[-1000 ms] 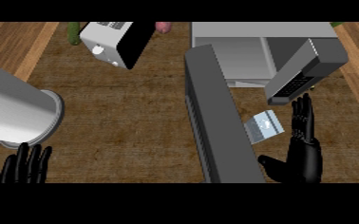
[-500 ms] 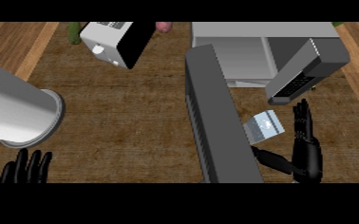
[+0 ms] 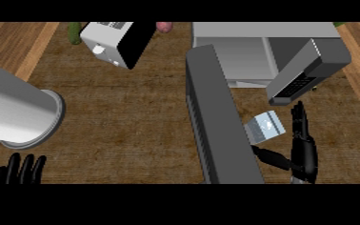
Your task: Pick up the milk, place it into the microwave and close the microwave
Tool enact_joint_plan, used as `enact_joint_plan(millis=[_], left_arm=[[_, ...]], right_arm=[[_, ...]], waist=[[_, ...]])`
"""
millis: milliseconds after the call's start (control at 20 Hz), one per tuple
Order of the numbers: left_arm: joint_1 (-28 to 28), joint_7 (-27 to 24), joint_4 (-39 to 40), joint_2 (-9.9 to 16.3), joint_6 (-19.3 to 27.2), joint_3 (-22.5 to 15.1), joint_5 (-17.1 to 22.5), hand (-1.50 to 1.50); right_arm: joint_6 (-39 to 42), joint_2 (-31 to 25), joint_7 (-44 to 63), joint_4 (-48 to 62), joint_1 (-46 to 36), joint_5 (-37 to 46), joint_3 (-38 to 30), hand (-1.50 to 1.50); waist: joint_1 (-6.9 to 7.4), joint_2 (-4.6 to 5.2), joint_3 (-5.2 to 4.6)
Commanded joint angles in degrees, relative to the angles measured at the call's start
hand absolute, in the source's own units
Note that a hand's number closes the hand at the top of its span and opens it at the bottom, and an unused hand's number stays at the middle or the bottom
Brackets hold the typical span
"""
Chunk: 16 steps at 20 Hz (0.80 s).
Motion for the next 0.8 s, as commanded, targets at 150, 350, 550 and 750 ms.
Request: enact_joint_plan(millis=[150,350,550,750], left_arm=[[-1.13,0.34,0.98,1.46,-0.83,4.39,2.49,-1.5],[-3.06,3.04,-0.94,1.38,0.46,2.9,1.19,-1.5],[0.44,-0.94,1.54,1.8,-2.55,4.41,4.1,-1.5],[-1.7,2.71,-0.01,0.26,-0.47,2.2,1.99,-1.5]], right_arm=[[3.0,1.17,-7.03,11.13,-3.11,-1.0,-2.04,-1.5],[8.29,-2.28,-5.07,17.11,-8.01,-2.81,-4.2,-1.5],[11.68,-0.46,-14.45,25.86,-8.89,-3.33,-4.96,-1.5],[8.32,0.79,-17.67,35.21,-15.95,-3.43,-7.97,-1.5]], waist=[[0.05,0.02,0.0],[0.01,0.08,0.02],[0.27,0.05,0.02],[0.26,0.12,0.04]])
